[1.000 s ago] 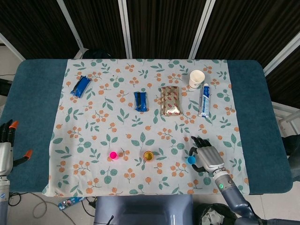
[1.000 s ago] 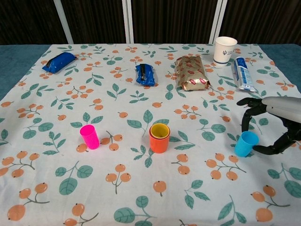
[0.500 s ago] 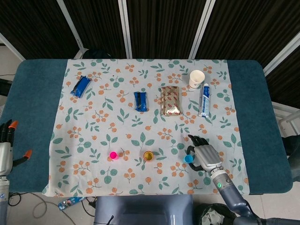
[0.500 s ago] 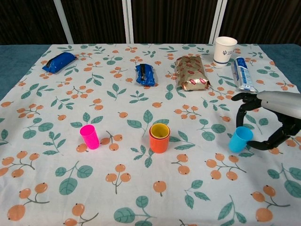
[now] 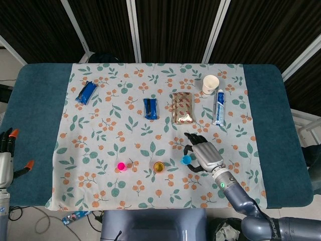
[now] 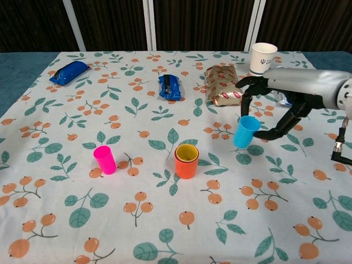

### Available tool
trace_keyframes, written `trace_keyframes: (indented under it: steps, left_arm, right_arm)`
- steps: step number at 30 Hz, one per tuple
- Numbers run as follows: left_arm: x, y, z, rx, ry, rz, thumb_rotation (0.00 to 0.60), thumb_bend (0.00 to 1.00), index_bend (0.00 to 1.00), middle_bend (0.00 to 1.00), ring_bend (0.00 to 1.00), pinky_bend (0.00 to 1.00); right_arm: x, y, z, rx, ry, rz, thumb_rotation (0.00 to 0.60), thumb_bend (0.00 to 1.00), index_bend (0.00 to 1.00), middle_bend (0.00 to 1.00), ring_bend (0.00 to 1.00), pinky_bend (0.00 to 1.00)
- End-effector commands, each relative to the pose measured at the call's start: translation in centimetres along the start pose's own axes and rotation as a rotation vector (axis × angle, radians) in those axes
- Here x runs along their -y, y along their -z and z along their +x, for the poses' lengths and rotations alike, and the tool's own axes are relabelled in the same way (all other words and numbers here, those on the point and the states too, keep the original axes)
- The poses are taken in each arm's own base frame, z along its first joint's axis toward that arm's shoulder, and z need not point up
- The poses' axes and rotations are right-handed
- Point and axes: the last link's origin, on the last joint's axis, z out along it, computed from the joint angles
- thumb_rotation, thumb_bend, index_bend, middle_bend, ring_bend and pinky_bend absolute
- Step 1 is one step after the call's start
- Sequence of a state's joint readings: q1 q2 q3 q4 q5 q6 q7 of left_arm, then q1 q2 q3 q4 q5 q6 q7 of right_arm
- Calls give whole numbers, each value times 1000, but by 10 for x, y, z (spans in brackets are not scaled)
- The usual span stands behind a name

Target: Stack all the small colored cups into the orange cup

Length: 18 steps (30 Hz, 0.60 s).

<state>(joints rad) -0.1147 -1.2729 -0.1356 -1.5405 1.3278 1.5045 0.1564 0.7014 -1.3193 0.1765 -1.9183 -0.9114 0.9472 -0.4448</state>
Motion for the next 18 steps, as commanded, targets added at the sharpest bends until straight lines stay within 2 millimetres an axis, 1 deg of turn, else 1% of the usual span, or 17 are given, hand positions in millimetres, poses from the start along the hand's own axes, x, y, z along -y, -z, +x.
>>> trace_keyframes:
  steps: [1,9,18]
  left_arm:
    - [0,0,0,0,1,0,600,177,0,0,0,0]
    - [1,0,2,0,10,1,600,177,0,0,0,0]
    - [1,0,2,2,14,-5,600,177,0,0,0,0]
  right_arm:
    - [17,-3,5,34,-22,40,600,402,479,0,3,118]
    - [40,-1,2,59,-28,96,600,401,479,0,3,118]
    - [53,-4,-8,40,16,118,600,402,479,0,3,118]
